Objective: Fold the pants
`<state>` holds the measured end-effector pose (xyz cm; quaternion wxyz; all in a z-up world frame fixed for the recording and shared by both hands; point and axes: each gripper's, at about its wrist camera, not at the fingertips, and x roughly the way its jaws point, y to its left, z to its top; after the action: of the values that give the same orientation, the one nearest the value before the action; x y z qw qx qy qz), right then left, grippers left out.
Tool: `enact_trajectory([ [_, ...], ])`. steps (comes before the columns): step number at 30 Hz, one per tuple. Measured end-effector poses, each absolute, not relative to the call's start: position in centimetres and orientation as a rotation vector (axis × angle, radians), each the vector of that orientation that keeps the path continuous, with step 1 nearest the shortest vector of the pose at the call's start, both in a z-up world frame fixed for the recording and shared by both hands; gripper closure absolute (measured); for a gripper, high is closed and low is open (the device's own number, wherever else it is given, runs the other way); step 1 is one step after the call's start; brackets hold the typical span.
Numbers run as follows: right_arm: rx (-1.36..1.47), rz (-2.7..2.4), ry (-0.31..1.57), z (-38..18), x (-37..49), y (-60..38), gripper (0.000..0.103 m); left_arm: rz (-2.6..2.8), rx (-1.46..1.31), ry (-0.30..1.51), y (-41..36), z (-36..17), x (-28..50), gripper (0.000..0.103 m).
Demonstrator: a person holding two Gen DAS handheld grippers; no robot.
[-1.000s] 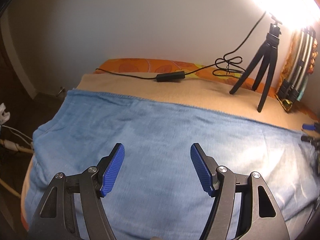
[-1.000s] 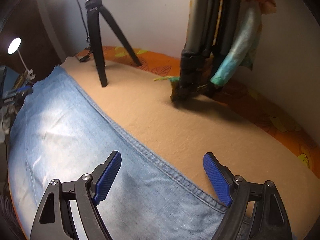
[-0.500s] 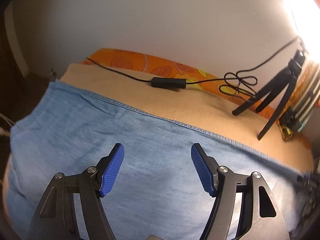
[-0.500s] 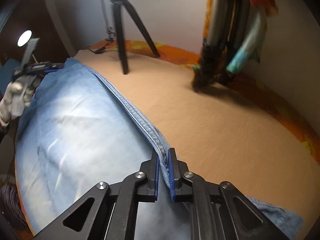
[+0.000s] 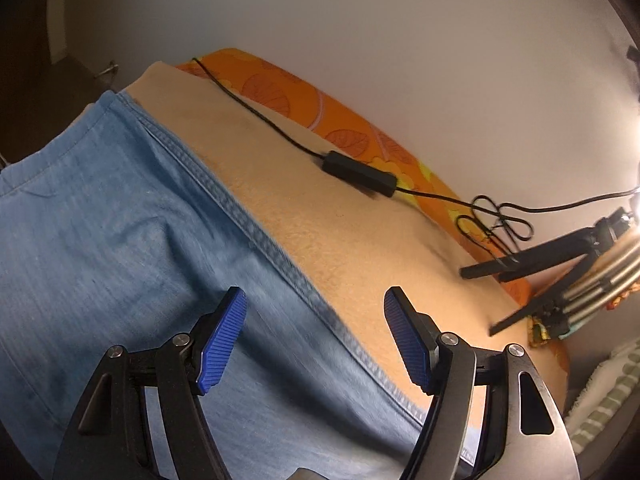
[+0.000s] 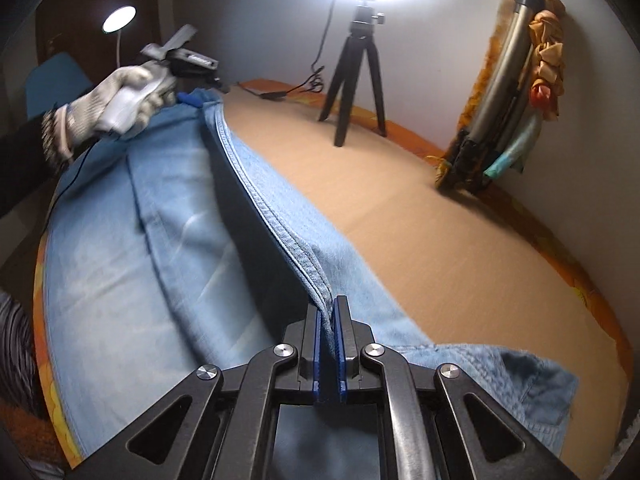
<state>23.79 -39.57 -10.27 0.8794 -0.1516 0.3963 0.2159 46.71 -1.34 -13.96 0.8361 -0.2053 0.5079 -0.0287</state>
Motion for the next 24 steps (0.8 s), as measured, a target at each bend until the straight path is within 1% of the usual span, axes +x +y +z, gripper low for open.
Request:
enact_trajectory([
  [5, -0.325, 0.456, 0.815, -10.0, 22.3, -39.5, 0.099, 0.027, -0.464, 1.121, -0.5, -15.9, 47.7, 0.032],
  [8, -0.332, 0.451, 0.81, -10.0, 21.9, -39.5, 0.099, 0.039, -0.435, 1.11, -0.9, -16.2, 47.8, 0.032],
  [11, -0.324, 0.453, 0.803, -9.9, 21.8, -39.5, 0.099, 0.067, -0.417, 1.099, -1.3, -16.3, 48.1, 0.035],
  [12, -0.325, 0.454, 0.8, -9.7, 21.7, -39.4, 0.099, 0.087, -0.411, 1.092, -1.4, -16.4, 48.2, 0.042],
  [13, -0.328, 0.455, 0.797, -9.7, 21.5, -39.4, 0.099, 0.099, -0.407, 1.089, -1.6, -16.5, 48.5, 0.053],
  [14, -0.335, 0.457, 0.792, -9.5, 21.3, -39.2, 0.099, 0.116, -0.398, 1.08, -1.7, -16.6, 48.6, 0.058],
  [16, -0.339, 0.461, 0.786, -9.2, 20.7, -39.1, 0.099, 0.124, -0.387, 1.058, -1.1, -16.6, 48.4, 0.077],
  [18, -0.344, 0.464, 0.779, -8.9, 20.4, -39.0, 0.099, 0.125, -0.388, 1.042, -0.5, -16.8, 48.4, 0.089],
  [21, -0.355, 0.441, 0.769, -8.6, 20.2, -39.1, 0.102, 0.093, -0.445, 1.01, 1.1, -16.8, 47.7, 0.095],
  [24, -0.335, 0.407, 0.766, -8.1, 20.4, -39.7, 0.103, 0.058, -0.442, 0.957, 1.6, -15.6, 46.9, 0.096],
])
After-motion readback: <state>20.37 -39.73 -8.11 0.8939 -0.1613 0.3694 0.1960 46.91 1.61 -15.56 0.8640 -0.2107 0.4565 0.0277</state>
